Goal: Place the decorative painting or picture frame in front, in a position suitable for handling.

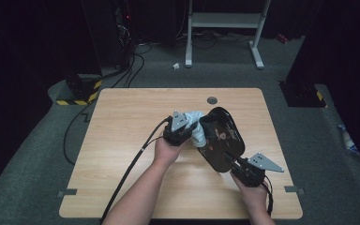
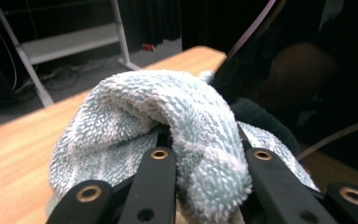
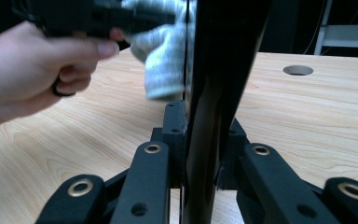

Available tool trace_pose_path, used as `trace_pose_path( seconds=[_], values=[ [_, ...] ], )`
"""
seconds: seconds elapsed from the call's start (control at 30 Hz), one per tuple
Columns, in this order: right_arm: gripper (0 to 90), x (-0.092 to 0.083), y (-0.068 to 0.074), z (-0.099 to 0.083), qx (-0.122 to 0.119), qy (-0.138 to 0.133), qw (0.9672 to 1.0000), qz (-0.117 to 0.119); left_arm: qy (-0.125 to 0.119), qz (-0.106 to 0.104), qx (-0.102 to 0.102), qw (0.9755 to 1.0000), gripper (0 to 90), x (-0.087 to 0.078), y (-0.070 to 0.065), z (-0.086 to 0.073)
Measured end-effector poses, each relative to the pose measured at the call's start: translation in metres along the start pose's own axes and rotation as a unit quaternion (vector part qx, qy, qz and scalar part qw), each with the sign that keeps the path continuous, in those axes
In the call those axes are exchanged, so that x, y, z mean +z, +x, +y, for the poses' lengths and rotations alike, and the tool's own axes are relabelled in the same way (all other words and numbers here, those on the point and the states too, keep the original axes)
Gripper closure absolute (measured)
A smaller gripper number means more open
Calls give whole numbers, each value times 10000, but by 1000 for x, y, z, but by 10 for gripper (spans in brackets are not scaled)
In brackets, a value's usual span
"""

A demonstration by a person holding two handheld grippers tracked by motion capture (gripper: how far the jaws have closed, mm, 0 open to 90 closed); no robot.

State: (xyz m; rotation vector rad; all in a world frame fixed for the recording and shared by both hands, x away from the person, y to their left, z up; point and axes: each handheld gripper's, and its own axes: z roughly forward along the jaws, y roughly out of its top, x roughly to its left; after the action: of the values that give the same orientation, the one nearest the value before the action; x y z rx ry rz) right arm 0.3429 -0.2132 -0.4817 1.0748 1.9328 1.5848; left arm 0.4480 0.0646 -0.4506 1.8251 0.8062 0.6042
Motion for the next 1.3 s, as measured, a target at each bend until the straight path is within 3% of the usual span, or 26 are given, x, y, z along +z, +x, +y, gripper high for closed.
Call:
trace_pose_path(
  seconds=[0.07, 0.1, 0.23, 0.4, 0.5, 0.67, 0.77, 0.87, 0.93, 0.97, 1.0, 1.03, 1.07, 1.1, 1.13, 1.17, 1.2, 1.23, 1.27, 1.3],
  values=[
    [781, 0, 0, 0, -10, 1, 10000, -1, 43, -1, 5, 10000, 794, 1, 0, -3],
    [781, 0, 0, 0, -27, 0, 10000, -4, 192, -24, -40, 9998, 794, 4, 1, -14],
    [781, 0, 0, 0, -33, 0, 10000, -9, 390, -96, -47, 9992, 794, 8, -1, -29],
    [781, 0, 1, 0, -38, -3, 10000, -23, 655, -321, 13, 9973, 794, 12, -8, -51],
    [782, 1, 0, 0, -51, -6, 10000, -24, 857, -563, 74, 9947, 793, 12, -16, -64],
    [781, 1, 0, 0, -51, -7, 10000, -3, 901, -719, 132, 9932, 793, 9, -24, -71],
    [782, 1, 0, 0, -51, -4, 10000, 1, 641, -680, -59, 9956, 793, 1, -21, -65],
    [783, 1, 0, 1, -62, 7, 10000, -3, 267, -584, -124, 9979, 793, -10, -15, -50],
    [783, 1, 0, 1, -58, 8, 10000, 1, -5, -545, -188, 9983, 793, -17, -11, -36],
    [783, 1, 0, 1, -60, 7, 10000, 3, -262, -516, -193, 9981, 793, -24, -8, -20],
    [783, 1, 0, 1, -60, 7, 10000, 3, -262, -516, -193, 9981, 793, -24, -8, -20],
    [783, 1, 0, 1, -60, 9, 10000, 7, -472, -495, -135, 9976, 793, -30, -7, -2],
    [783, 1, 0, 1, -60, 9, 10000, 7, -472, -495, -135, 9976, 793, -30, -7, -2],
    [783, 1, 0, 1, -71, 12, 10000, 4, -645, -488, -57, 9967, 794, -36, -7, 14],
    [783, 1, 0, 1, -71, 12, 10000, 4, -645, -488, -57, 9967, 794, -36, -7, 14],
    [783, 1, 0, 1, -69, 15, 10000, 5, -776, -467, 11, 9959, 794, -40, -9, 25],
    [783, 1, 0, 1, -70, 19, 10000, 4, -887, -476, 46, 9949, 793, -43, -10, 35],
    [783, 1, 0, 1, -77, 19, 10000, 0, -1112, -529, 124, 9923, 793, -50, -14, 52],
    [783, 1, 0, 1, -77, 19, 10000, 0, -1112, -529, 124, 9923, 794, -50, -14, 52],
    [782, 1, 0, 1, -79, 17, 10000, 1, -1234, -564, 156, 9906, 793, -53, -18, 60]
  ],
)
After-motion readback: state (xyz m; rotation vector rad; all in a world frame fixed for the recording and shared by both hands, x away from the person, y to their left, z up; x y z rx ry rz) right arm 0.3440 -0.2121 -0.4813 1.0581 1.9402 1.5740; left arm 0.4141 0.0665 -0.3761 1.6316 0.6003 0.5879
